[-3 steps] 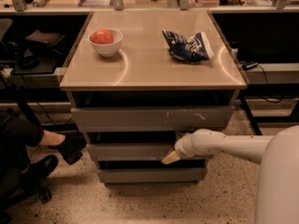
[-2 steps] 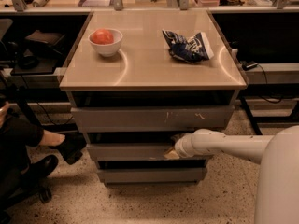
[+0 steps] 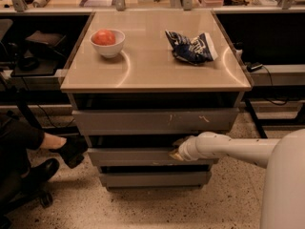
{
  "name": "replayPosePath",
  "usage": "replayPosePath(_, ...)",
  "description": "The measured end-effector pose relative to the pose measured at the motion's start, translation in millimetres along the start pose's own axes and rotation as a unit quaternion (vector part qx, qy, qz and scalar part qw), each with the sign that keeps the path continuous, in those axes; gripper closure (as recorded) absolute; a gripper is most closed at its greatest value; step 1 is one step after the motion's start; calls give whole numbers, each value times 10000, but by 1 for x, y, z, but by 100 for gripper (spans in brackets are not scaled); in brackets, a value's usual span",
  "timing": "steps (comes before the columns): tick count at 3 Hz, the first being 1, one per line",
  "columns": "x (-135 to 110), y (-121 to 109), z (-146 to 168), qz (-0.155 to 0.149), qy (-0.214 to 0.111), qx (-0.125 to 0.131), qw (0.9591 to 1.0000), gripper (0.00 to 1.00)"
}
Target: Open middle drawer
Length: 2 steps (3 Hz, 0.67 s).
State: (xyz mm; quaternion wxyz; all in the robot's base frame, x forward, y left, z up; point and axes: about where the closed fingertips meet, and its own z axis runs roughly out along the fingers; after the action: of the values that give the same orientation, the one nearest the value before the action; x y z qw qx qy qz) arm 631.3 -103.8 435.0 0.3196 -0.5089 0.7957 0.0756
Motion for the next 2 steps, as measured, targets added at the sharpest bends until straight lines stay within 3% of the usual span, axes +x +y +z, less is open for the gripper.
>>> replayPosePath(1,12,17,-11,-29,-58,70,10000,100)
replayPosePath(2,27,47,-32,-2,-100,153,9998,100)
